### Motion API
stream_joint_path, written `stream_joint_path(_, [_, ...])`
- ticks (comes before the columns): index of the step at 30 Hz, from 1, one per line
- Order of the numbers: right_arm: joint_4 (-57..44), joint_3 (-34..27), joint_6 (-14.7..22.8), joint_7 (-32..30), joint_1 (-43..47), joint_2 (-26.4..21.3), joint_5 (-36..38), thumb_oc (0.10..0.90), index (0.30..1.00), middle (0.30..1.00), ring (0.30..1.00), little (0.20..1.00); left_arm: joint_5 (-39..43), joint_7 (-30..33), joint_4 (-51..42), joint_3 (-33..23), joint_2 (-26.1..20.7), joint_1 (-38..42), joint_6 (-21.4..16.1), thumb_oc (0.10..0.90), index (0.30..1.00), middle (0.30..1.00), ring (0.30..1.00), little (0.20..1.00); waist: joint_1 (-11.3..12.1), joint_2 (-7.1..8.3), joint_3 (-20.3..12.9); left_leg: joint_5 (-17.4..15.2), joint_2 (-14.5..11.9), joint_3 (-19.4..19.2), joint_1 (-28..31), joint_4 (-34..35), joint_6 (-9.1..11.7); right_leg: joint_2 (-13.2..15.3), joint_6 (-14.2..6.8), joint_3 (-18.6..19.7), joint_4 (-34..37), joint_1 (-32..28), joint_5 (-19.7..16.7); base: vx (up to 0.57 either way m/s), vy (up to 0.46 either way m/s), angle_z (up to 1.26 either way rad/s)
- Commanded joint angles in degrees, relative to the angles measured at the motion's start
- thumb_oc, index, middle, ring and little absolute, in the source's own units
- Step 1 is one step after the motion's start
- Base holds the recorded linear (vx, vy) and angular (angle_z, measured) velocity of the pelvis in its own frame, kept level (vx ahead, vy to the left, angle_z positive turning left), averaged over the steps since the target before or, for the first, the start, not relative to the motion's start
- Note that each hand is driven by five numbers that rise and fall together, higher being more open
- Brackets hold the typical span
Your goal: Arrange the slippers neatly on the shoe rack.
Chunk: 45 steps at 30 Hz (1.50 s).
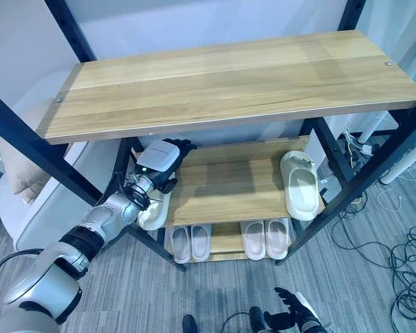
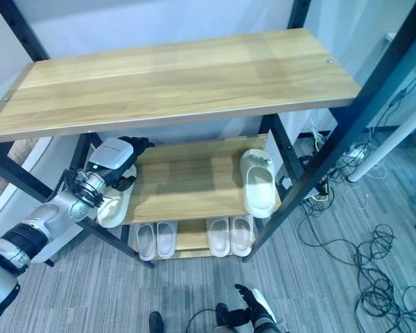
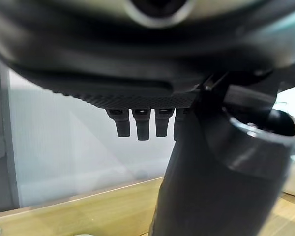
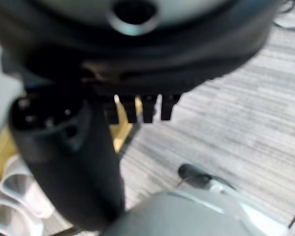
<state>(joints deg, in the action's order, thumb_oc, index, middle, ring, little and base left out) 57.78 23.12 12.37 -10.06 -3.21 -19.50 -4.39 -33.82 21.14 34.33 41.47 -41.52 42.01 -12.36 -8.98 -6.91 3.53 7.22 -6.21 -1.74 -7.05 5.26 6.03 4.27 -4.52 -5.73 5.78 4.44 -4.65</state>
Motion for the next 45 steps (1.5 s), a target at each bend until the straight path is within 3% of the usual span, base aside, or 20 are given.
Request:
stream_joint_path(1, [-0.27,0.98,0.99,0.6,-5.03,-2.53,-2.31,0.8,0.9,0.9,0.9,0.9,-1.22,5.02,-0.96,-5.72,-2.57,8.25,-0.46,0.8,0.9,0.9,0.9,0.9,0.54,-1.58,-1.5,-5.07,1.56,-2.5,1.48,-0.26,-0.33,0.22,-2.99,-1.66,-0.78,0.08,8.24,0.01,0.001,0.05])
stream_joint_path(16, [1.59,0.44,0.28,0.39,-4.11,-2.05,-1.13,0.8,0.9,0.9,0.9,0.9,-6.29,2.32,0.69,0.17,-2.33,11.92,0.7,0.8,0.9,0.9,0.9,0.9,0.63,-2.14,-1.51,-5.45,1.68,-2.51,1.96,-0.26,-0.52,0.26,-3.13,-1.81,-0.78,-0.47,8.52,0.0,0.0,0.01])
stream_joint_path(31, [2.33,1.36,-0.39,1.28,-3.66,-2.09,0.01,0.8,0.9,0.9,0.9,0.9,-6.52,-0.52,15.05,6.23,1.42,17.08,2.65,0.8,0.9,0.9,0.9,0.9,-0.03,-2.92,-1.72,-5.45,1.63,-2.95,1.61,-0.26,-0.53,0.32,-3.28,-1.43,-0.78,0.12,8.22,0.0,0.0,0.0])
stream_joint_path(45, [3.11,1.91,-0.45,1.03,-2.79,-2.38,0.18,0.8,0.9,0.9,0.9,0.9,-7.22,-0.21,20.63,7.66,4.56,18.74,4.29,0.8,0.9,0.9,0.9,0.9,-0.5,-3.37,-1.96,-5.37,1.47,-3.32,0.89,-0.26,-0.47,0.15,-3.39,-1.05,-0.78,0.9,8.05,0.0,0.0,0.0])
